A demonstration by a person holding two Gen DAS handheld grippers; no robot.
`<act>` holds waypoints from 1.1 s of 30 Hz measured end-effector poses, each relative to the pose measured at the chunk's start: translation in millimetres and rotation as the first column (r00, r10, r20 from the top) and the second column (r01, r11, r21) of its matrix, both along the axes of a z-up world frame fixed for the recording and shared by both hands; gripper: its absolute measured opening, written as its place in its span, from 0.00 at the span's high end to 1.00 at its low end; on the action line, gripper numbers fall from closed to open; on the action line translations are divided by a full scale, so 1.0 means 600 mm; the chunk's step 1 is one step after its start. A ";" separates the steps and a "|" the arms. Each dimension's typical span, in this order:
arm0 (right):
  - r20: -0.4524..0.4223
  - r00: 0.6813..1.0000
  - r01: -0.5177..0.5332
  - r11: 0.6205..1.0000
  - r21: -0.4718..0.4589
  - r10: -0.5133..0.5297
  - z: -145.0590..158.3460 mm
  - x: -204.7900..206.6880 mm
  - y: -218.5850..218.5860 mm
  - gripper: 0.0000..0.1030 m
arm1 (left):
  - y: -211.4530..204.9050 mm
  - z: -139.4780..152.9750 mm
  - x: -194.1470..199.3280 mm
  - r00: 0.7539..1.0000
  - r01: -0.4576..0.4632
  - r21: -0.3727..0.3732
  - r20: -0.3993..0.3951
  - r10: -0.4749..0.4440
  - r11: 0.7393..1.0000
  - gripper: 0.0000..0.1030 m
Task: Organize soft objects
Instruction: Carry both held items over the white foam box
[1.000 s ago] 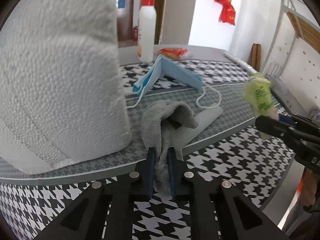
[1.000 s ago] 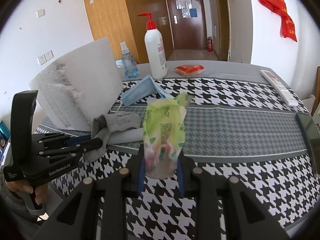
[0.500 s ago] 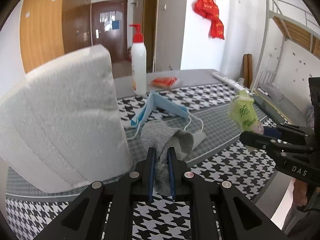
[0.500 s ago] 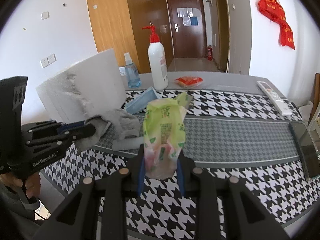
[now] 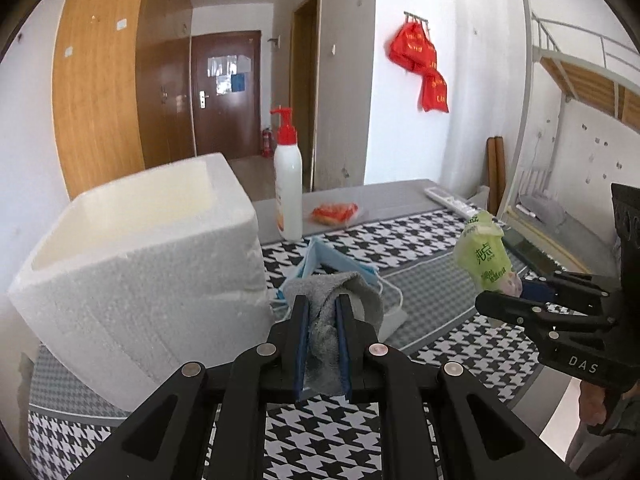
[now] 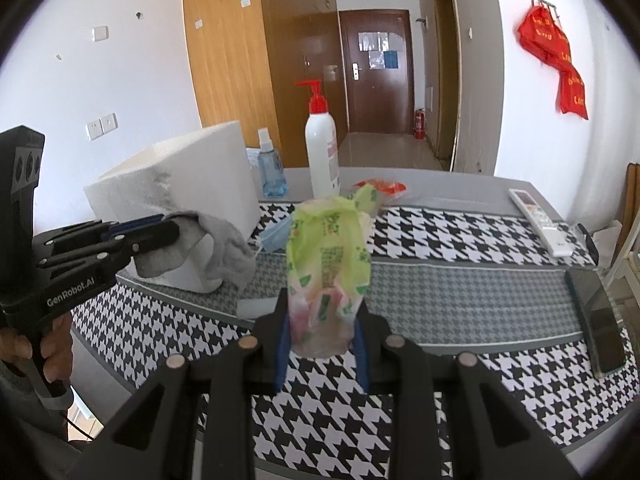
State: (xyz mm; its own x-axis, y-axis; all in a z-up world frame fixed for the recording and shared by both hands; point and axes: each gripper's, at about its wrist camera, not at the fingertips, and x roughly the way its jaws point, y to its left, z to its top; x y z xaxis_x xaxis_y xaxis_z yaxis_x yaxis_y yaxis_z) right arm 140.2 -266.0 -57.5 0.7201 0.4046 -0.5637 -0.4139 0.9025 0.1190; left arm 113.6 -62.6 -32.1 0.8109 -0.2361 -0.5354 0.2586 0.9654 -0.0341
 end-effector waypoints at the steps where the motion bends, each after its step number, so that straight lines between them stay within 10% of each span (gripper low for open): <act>1: 0.005 1.000 0.002 1.000 0.003 -0.002 0.003 0.000 -0.001 0.70 | 0.000 0.003 0.000 1.000 0.001 -0.003 0.005 -0.001 1.000 0.87; 33: 0.158 0.986 -0.059 0.997 0.043 0.052 0.104 0.004 0.042 0.70 | 0.025 0.113 0.008 0.984 -0.027 -0.041 0.173 0.034 0.999 0.87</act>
State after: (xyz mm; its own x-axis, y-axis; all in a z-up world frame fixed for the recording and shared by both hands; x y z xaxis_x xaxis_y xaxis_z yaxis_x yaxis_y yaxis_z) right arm 142.4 -240.9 4.8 0.7735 0.4697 -0.4255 -0.4800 0.8726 0.0907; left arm 118.6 -47.8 35.7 0.8978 -0.2275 -0.3770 0.2342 0.9718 -0.0288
